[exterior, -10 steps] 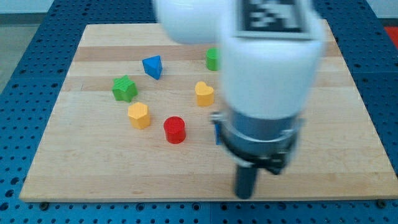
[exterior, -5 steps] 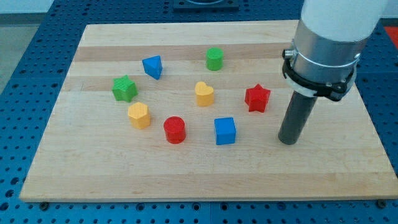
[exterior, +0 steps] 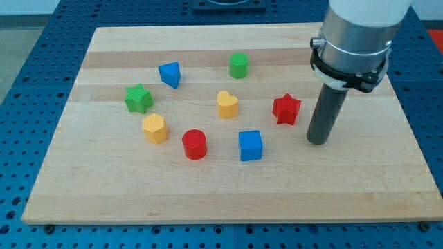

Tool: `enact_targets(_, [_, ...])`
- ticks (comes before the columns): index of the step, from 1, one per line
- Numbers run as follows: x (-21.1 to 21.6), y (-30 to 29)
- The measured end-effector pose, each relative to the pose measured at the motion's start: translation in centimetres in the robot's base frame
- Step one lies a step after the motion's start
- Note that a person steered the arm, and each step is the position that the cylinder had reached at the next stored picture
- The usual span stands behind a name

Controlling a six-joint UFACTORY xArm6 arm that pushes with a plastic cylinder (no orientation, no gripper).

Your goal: Move your arm towards the red star

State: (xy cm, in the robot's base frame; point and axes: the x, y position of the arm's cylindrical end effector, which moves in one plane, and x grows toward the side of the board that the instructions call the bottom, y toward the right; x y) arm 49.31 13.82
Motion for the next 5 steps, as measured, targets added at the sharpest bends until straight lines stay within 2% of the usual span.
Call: enact_targets(5, [-1.49, 0.0])
